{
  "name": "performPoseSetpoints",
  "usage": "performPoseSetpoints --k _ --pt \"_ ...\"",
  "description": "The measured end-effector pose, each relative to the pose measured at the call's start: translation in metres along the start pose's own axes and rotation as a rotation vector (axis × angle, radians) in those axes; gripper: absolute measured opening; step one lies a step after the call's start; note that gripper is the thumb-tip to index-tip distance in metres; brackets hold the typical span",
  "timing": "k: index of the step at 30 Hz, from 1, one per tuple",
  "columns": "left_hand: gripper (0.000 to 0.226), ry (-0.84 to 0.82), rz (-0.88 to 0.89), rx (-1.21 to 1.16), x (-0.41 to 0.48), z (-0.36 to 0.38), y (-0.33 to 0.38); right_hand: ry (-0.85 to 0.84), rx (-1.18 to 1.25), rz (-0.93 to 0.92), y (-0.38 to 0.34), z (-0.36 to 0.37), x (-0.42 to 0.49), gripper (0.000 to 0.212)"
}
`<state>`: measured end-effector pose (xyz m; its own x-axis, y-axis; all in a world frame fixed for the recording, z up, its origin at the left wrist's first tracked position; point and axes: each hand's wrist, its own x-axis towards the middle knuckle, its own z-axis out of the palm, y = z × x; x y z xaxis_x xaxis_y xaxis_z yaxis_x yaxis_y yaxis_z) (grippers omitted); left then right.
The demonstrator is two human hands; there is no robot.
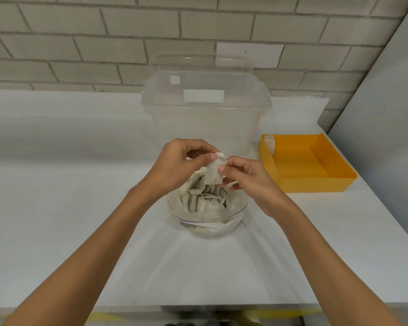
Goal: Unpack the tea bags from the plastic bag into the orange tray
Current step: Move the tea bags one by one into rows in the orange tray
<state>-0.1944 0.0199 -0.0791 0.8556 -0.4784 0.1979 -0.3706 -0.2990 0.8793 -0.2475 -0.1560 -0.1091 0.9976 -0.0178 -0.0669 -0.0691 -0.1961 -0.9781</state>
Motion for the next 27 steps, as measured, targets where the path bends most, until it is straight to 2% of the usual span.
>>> performPoseSetpoints --k 2,5,11,13,15,18,21,27 --pt "0.025 -0.060 -0.007 -0.092 0.002 -0.005 0.002 -0.016 0.037 0.020 -0.003 0.001 0.003 0.018" --pt "0.035 -0.152 0.010 -0.068 0.004 -0.012 0.003 -0.067 0.094 0.054 -0.009 0.001 0.006 0.018" --pt "0.012 -0.154 0.021 -0.020 0.006 -0.012 0.002 -0.186 0.077 0.094 -0.016 0.007 0.012 0.025" --pt "0.008 -0.144 0.018 -0.013 0.007 -0.014 -0.001 -0.176 0.047 0.115 -0.014 0.010 0.016 0.027" --pt "0.005 -0.135 0.011 0.020 0.008 -0.018 -0.005 -0.086 -0.062 0.125 -0.010 0.013 0.023 0.025" --pt "0.003 -0.088 0.014 0.079 0.008 -0.024 -0.011 0.086 -0.380 0.076 -0.002 0.019 0.035 0.019" --pt "0.004 -0.047 0.012 0.112 0.008 -0.029 -0.016 0.096 -0.682 0.085 0.005 0.029 0.044 0.020" --pt "0.003 -0.006 -0.018 0.138 0.006 -0.035 -0.020 0.009 -0.887 0.209 0.003 0.046 0.049 0.036"
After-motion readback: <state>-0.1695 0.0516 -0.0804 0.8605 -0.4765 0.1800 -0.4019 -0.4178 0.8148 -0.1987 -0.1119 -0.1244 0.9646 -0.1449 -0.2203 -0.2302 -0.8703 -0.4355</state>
